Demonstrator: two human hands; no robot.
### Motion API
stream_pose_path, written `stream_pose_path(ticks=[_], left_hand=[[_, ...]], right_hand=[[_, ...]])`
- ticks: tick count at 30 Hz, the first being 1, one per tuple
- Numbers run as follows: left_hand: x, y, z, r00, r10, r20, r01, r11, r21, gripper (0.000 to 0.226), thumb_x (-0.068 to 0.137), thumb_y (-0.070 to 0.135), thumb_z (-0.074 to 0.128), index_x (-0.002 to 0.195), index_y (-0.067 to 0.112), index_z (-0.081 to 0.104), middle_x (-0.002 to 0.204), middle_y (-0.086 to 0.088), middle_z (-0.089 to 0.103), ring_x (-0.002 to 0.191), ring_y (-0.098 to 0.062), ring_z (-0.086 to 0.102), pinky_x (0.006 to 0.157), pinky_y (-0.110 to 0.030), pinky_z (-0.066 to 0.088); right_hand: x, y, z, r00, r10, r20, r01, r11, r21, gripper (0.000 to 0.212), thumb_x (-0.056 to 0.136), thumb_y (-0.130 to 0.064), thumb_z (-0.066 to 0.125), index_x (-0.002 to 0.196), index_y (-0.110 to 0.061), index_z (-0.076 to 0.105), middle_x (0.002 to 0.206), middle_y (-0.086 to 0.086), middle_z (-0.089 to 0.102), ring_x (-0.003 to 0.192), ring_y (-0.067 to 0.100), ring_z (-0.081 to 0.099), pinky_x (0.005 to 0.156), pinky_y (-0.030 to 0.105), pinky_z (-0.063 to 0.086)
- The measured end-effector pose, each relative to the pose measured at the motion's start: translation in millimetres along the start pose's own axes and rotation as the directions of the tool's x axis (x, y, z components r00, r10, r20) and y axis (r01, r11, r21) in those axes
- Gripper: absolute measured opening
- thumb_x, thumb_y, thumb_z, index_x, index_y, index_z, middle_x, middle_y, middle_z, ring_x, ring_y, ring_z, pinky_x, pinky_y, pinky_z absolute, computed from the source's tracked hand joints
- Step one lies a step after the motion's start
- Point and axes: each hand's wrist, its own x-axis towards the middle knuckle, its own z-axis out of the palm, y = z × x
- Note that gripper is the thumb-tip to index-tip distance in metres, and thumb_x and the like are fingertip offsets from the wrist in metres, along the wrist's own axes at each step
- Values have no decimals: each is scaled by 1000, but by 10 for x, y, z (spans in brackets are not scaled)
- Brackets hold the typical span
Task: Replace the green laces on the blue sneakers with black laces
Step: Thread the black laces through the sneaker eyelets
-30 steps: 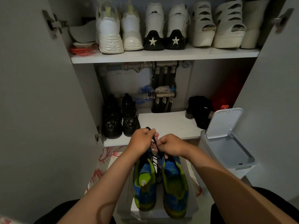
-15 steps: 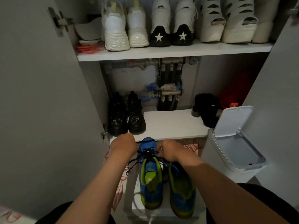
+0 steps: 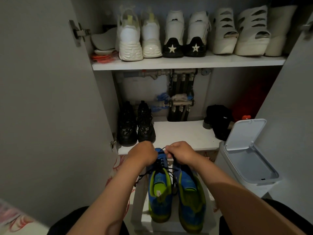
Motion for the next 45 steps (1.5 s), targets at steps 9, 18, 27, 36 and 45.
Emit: stream_pose_path(ticks=[9, 18, 27, 36, 45], left_hand=[[-80, 324, 138, 970, 133, 204, -9, 855, -518, 23, 92, 8, 54, 108, 8, 71, 99, -14, 69, 85, -21, 59, 77, -35, 49], [-241, 584, -173, 987, 143, 79, 98, -129, -987, 21, 102, 20, 46, 108, 8, 63, 87, -4, 76, 80, -19, 71, 73, -31, 55], [-390, 557, -150, 938, 280, -205, -347, 760, -549, 30, 97, 33, 49, 75, 25, 68, 68, 4, 61, 63, -10, 55, 63, -30, 43], [-354, 534, -42, 928, 357, -105, -370, 856, -361, 34, 95, 32, 51, 65, 24, 66, 58, 15, 60, 58, -1, 52, 51, -16, 36], [-176, 342, -57, 963, -48, -266, -74, 899, -432, 34, 101, 25, 43, 80, 13, 68, 83, -5, 64, 77, -20, 56, 63, -28, 35]], right_hand=[[-363, -290, -287, 994, -112, 1, 106, 943, 316, 24, 101, -20, 52, 96, -9, 72, 83, 9, 68, 39, 12, 34, 42, 20, 25], [-628, -244, -429, 985, -136, 102, 118, 980, 162, 22, 99, -22, 58, 89, -17, 76, 87, 6, 77, 41, 13, 40, 41, 20, 31], [-657, -188, -570, 947, -291, -137, 281, 956, -86, 52, 91, -5, 60, 136, -32, 57, 120, -15, 61, 70, -3, 54, 64, 14, 44], [-697, -125, -700, 962, -248, 111, 261, 958, -121, 14, 96, -14, 62, 94, -8, 74, 64, -4, 66, 42, -2, 48, 43, 12, 37], [-661, 80, -815, 999, -48, 12, 49, 992, -117, 18, 94, -16, 65, 79, -14, 74, 68, 2, 70, 42, 6, 45, 42, 19, 40]])
